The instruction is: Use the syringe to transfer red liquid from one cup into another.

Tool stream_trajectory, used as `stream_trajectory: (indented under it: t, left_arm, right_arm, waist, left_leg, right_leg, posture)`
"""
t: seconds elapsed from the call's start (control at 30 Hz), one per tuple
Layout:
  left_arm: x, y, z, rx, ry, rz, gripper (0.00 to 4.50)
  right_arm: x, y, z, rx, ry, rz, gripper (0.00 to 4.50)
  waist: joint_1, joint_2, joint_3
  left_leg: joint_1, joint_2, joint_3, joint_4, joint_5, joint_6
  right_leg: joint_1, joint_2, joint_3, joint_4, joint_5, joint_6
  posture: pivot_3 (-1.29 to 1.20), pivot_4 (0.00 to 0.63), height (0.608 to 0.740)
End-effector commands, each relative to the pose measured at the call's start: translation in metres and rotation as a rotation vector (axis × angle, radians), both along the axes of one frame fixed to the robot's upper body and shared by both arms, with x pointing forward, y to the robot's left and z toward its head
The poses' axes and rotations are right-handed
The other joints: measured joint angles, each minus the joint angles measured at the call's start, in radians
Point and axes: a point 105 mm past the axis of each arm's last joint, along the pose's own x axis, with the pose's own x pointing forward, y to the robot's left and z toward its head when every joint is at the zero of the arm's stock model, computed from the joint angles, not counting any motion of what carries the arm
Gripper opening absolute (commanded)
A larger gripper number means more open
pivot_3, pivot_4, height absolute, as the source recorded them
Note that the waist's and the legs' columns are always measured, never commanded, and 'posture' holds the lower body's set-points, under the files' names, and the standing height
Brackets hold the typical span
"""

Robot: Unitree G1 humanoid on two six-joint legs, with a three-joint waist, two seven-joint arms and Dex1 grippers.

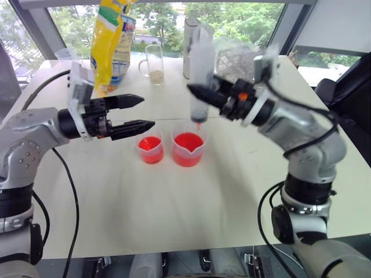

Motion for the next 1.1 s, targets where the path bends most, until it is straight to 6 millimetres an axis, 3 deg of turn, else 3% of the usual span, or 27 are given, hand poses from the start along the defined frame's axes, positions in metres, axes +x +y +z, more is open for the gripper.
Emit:
stream_trajectory:
  t: [0.03,0.23,0.4,0.8,1.1]
  left_arm:
    - [-0.001,-0.001,0.011,0.005,-0.046,-0.017,4.5]
    - [-0.002,-0.009,0.013,0.001,-0.046,-0.049,4.5]
    - [0.002,-0.019,0.015,-0.017,-0.055,-0.068,4.5]
    - [0.022,-0.038,0.014,-0.035,-0.059,-0.075,4.5]
    - [0.027,-0.054,0.015,-0.064,-0.061,-0.119,4.5]
  right_arm:
    - [0.001,0.007,-0.011,-0.005,-0.091,-0.001,1.37]
    - [0.015,0.015,-0.05,-0.062,-0.116,-0.052,1.37]
    - [0.016,0.02,-0.067,-0.093,-0.122,-0.054,1.37]
    - [0.011,0.019,-0.071,-0.127,-0.146,-0.039,1.37]
    - [0.007,0.021,-0.074,-0.148,-0.146,-0.02,1.37]
  waist:
    - [0.0,0.0,0.0]
    - [-0.002,0.0,0.0]
    - [0.0,0.0,0.0]
    - [0.001,0.0,0.0]
    - [0.0,0.0,0.0]
  left_leg:
    - [0.0,0.0,0.0,0.0,0.0,0.0]
    - [0.0,0.0,0.0,0.0,0.0,0.0]
    - [0.0,0.0,0.0,0.0,0.0,0.0]
    - [0.001,0.0,-0.001,0.0,0.0,-0.001]
    - [0.001,0.0,-0.001,0.001,0.0,-0.001]
  right_leg:
    - [0.0,0.0,0.0,0.0,0.0,0.0]
    - [0.0,0.0,0.0,0.0,0.0,0.0]
    - [0.0,0.0,0.0,0.0,0.0,0.0]
    - [0.001,0.001,0.0,0.001,0.0,0.0]
    - [0.001,0.001,0.0,0.001,0.0,0.0]
  posture:
    - [0.0,0.15,0.74]
    - [0.0,0.15,0.74]
    - [0.0,0.15,0.74]
    - [0.0,0.15,0.74]
    - [0.0,0.15,0.74]
